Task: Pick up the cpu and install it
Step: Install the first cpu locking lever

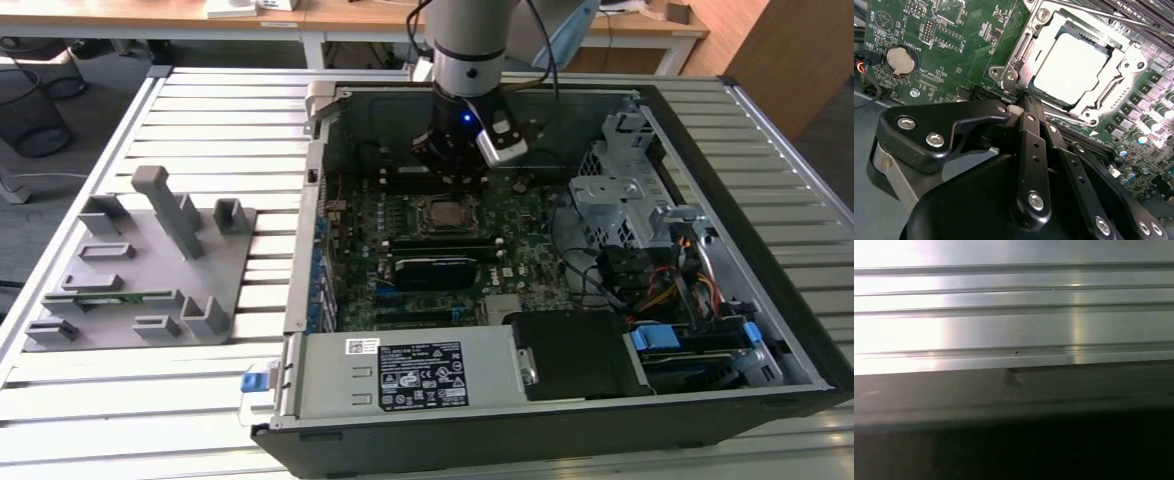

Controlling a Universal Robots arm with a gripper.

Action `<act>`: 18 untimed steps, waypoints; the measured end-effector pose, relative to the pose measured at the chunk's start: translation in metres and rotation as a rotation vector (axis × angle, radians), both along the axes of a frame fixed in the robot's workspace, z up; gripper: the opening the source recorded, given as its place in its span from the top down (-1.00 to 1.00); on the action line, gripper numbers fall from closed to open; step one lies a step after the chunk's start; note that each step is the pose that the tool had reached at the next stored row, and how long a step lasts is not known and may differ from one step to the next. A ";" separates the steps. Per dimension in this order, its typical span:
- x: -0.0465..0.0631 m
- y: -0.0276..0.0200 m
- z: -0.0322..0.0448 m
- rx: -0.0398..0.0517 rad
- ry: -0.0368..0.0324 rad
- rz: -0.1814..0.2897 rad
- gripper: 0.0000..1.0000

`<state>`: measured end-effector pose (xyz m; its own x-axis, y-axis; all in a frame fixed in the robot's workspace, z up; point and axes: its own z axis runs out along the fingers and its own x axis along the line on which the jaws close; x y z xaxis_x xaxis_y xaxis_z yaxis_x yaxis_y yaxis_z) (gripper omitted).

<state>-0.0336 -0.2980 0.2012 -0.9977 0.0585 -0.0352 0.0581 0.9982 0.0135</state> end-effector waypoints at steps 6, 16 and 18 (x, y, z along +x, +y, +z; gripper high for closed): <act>0.001 0.0033 -0.0004 0.0001 0.0000 0.000 0.79; 0.002 0.0041 -0.0032 0.0000 0.0002 0.000 0.79; 0.002 0.0041 -0.0033 -0.0001 0.0002 0.000 0.79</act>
<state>-0.0319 -0.2940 0.1980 -0.9977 0.0585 -0.0350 0.0581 0.9982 0.0134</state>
